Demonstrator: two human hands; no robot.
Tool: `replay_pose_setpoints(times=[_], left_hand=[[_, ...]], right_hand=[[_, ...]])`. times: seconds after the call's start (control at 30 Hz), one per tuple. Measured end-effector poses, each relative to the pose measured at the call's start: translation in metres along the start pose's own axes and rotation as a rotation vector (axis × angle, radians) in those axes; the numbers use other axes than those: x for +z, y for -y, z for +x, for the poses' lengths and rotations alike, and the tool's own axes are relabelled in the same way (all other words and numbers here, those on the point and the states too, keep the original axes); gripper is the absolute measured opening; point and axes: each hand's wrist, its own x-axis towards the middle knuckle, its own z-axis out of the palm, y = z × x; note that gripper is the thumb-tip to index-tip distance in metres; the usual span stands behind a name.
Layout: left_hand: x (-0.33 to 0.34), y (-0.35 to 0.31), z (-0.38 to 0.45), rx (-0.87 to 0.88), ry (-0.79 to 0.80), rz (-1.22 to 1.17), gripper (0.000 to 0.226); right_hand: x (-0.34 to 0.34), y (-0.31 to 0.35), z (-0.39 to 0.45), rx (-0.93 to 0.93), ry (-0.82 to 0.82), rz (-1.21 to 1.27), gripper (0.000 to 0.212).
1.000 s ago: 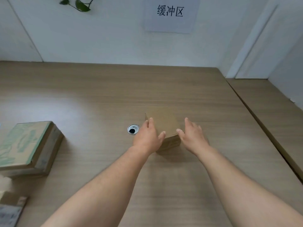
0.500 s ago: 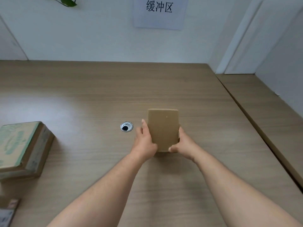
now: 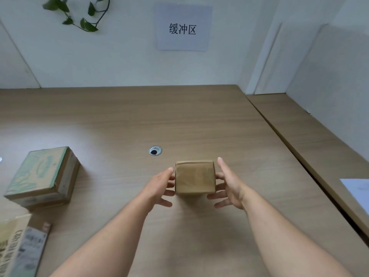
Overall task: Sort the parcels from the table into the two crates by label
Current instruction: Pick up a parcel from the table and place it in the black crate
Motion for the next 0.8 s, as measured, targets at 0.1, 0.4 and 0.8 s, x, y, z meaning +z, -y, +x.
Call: replay_pose_setpoints(times=[0.1, 0.4, 0.8], left_hand=[[0.005, 0.007, -0.013, -0.054, 0.042, 0.042, 0.067], [0.013, 0.032, -0.065, 0.162, 0.042, 0.082, 0.043], [-0.023, 0.057, -0.115, 0.338, -0.078, 0.048, 0.060]], right_hand=[[0.009, -0.009, -0.018, 0.036, 0.038, -0.084, 0.056], [0.041, -0.054, -0.050, -0.168, 0.065, 0.128, 0.068], [0.074, -0.056, -0.067, -0.335, 0.181, 0.105, 0.071]])
